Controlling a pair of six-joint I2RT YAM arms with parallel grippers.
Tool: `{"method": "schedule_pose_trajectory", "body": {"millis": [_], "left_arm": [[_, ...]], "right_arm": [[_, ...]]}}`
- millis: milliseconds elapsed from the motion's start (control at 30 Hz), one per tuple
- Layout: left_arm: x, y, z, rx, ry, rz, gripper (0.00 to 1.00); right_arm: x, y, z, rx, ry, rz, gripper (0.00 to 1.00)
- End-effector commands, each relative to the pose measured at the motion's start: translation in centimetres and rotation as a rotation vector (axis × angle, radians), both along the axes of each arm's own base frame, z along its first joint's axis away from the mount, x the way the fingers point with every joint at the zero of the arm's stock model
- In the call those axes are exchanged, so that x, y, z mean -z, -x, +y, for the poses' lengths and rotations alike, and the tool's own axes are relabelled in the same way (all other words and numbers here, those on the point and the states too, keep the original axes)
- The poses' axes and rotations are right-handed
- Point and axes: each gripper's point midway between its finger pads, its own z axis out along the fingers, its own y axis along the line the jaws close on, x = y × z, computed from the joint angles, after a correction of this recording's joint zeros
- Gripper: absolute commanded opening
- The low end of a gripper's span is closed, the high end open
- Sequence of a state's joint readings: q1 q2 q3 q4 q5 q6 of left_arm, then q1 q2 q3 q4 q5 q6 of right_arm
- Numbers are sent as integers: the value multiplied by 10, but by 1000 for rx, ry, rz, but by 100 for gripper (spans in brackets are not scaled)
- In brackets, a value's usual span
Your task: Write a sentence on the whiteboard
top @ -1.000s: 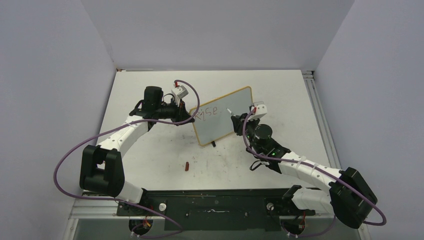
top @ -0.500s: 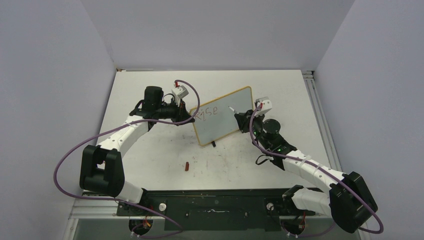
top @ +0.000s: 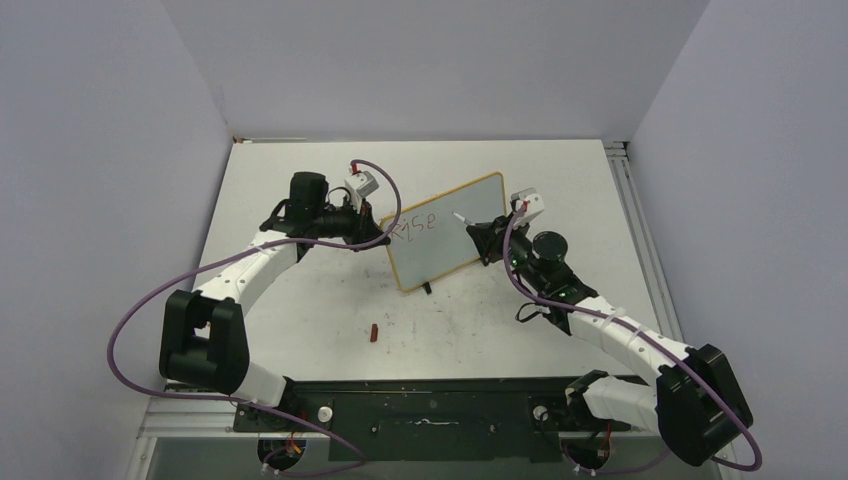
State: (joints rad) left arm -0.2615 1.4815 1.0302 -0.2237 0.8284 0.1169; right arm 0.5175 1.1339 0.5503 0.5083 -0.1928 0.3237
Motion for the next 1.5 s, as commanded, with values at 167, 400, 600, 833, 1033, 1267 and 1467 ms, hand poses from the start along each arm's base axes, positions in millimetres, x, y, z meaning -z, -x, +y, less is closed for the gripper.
{"method": "schedule_pose_trajectory", "body": {"millis": [167,400,600,833,1033,1267,1467], "left_arm": [[-2,-1,-3,16,-25,-16,0],[-1,-1,-3,19,-27,-14,0],[-1,0,-3,22,-27,-16,0],[-2,-1,-3,22,-27,-16,0],[-2,0,-3,23,-27,-17,0],[-2,0,-3,24,-24,-15,0],[-2,0,-3,25,-24,-16,0]], "right_arm": [[-33,-14,15,-45,-46,-97,5],[-30,-24,17,-19,-65,-93,5],[-29,-30,19,-13,-72,-92,5],[-24,-34,9,48,-61,-77,5],[-6,-29,3,64,-38,-37,5],[15,-19,4,47,-35,14,5],[24,-14,3,46,-28,33,5]]}}
